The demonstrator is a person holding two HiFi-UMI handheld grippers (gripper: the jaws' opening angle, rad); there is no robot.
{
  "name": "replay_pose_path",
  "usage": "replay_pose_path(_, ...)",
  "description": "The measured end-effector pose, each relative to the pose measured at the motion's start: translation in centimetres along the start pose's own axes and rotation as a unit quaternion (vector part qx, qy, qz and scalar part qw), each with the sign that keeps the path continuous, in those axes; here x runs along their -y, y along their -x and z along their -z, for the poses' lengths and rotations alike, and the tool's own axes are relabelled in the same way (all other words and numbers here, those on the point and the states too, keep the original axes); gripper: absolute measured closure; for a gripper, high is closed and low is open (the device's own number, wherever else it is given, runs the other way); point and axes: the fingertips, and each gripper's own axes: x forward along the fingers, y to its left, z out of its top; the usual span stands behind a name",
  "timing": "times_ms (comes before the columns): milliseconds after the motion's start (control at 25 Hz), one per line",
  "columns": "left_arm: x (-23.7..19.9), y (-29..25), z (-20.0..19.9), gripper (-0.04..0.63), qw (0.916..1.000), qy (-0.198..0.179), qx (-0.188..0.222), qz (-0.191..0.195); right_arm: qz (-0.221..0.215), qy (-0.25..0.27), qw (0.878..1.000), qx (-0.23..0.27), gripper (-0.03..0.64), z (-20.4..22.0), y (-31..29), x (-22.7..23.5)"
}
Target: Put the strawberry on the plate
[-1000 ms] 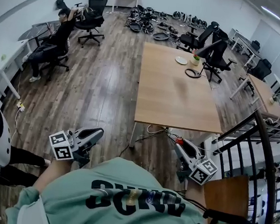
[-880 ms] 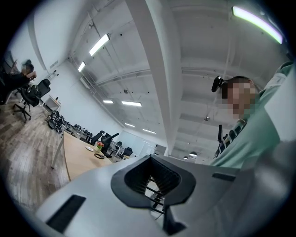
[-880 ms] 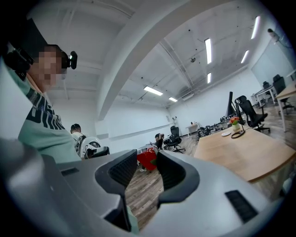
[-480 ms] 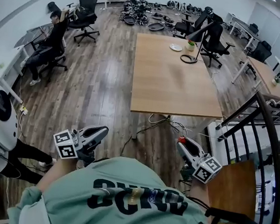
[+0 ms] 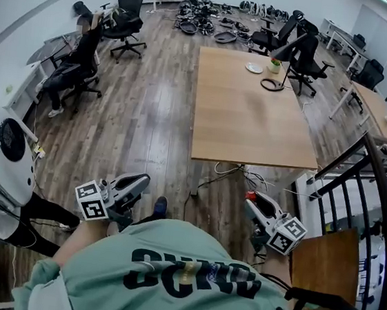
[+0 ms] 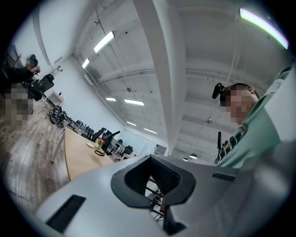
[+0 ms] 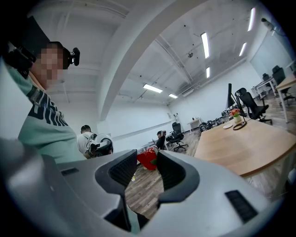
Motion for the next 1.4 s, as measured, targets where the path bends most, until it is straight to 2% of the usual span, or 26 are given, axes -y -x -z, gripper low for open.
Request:
replay_pose_path(120,-2.8,1.1,-0.9,0.603,1.0000,0.005,0.007,0.001,0.004,0.005,1.000,-0.010,0.468,0.1,-3.1,0.5)
replay_pose_path(280,-8.6,4.8,-3.8,0.603,0.9996,0.008,0.028,-0.006,-0.004,0.027,0.999,-0.031,0.468,0.4,-10.4,0.2)
replay_pose_path(400,-14.0,8.6,-7.2,0.603,0.9981,0.019,0.057,-0.015,-0.010,0.021,0.999,-0.029,0.468,-0.2,-18.1,-0.4)
replay_pose_path(480,-17.4,11.9,-10.3,0.603,0.9963,0.023,0.079,-0.022,-0.032,0.013,0.999,-0.022,0.468,-0.4,-24.2,-1.7)
replay_pose_path(640,-23.0,18.1,-15.9,0.603,0.9947,-0.007,0.094,-0.042,-0.067,0.035,0.997,-0.022,0.468,-2.3,-36.1,-4.1)
replay_pose_path(840,-29.2,24.8,-18.8,0.603,0.9909,0.014,0.110,-0.075,-0.084,0.044,0.994,-0.049,0.468,-1.2,-45.3,-6.4)
replay_pose_path(1040,-33.2,25.2,-19.7,0.603,0.9901,0.018,0.116,-0.077,-0.081,0.030,0.994,-0.063,0.468,-1.1,-50.1,-4.1)
replay_pose_path(1240,-36.6,23.7,-19.9,0.603,0.9894,0.029,0.108,-0.093,-0.103,0.026,0.992,-0.066,0.468,-1.4,-53.8,-0.7)
replay_pose_path(1400,-39.1,21.2,-21.3,0.604,0.9882,0.006,0.096,-0.119,-0.132,0.015,0.990,-0.058,0.468,-2.7,-57.7,3.7)
